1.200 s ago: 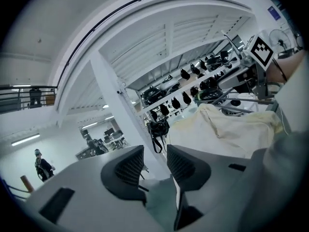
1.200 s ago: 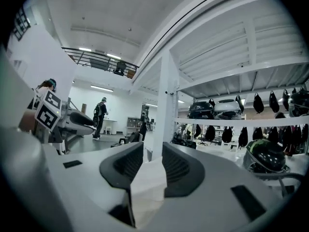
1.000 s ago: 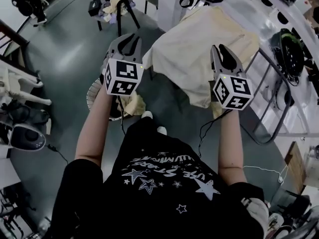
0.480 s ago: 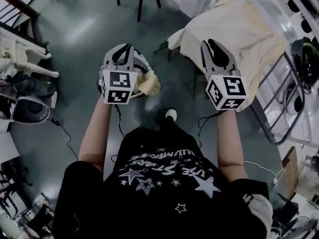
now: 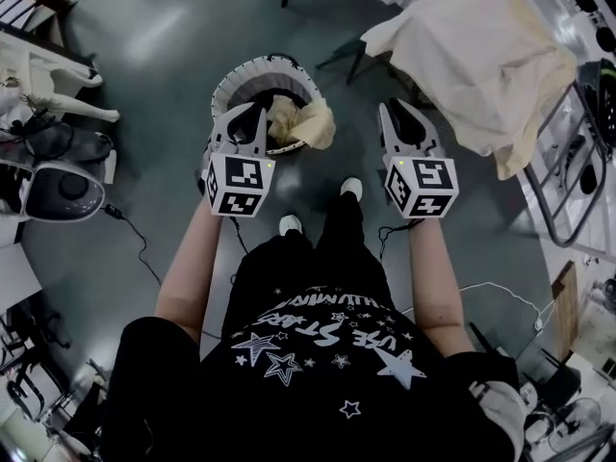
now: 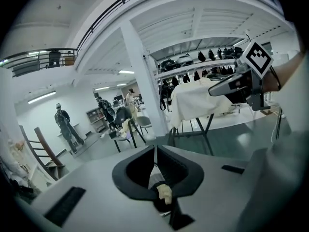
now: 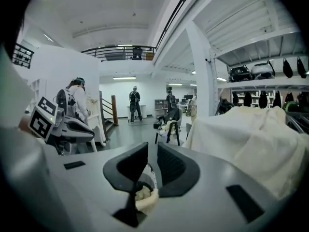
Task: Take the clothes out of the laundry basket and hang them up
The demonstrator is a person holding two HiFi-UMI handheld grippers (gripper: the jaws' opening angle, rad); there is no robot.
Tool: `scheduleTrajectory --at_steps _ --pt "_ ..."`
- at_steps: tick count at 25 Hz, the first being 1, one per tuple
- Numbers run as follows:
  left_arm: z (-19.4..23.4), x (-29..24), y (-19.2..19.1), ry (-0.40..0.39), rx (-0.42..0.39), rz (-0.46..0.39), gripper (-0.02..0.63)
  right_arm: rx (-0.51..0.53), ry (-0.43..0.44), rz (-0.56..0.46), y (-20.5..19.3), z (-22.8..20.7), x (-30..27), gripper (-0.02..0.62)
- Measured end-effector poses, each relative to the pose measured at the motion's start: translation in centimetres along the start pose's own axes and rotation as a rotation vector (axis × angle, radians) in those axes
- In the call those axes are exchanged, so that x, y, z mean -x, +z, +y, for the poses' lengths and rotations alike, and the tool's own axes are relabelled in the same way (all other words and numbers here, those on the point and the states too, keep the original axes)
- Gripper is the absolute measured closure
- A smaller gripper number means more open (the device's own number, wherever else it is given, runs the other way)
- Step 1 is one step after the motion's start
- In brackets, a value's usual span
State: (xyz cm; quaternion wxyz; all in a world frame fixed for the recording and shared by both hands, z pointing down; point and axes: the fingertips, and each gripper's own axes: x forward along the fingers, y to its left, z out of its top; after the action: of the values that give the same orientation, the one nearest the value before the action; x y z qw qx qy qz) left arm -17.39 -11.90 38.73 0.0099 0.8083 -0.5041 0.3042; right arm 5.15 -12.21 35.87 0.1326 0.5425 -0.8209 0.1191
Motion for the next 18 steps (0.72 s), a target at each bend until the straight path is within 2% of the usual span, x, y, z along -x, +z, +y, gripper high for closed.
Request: scheduleTrajectory --at_steps 9,14,18 --pt "-6.3 0.1 -9.4 -0.171 -0.012 0.066 0.570 -0.115 -0.141 0.188 -13.0 1.2 3.7 0.532" --pt "-10.1 0.2 -13.2 -0.237 0.004 0.125 0.562 -0.177 -0.167 0.256 -17.6 0.9 5.2 0.540" --pt "-12.2 0.3 -14.9 -0.260 0.012 0.164 0.527 -0.185 -0.161 0.299 -20.2 0.5 5.9 0.545"
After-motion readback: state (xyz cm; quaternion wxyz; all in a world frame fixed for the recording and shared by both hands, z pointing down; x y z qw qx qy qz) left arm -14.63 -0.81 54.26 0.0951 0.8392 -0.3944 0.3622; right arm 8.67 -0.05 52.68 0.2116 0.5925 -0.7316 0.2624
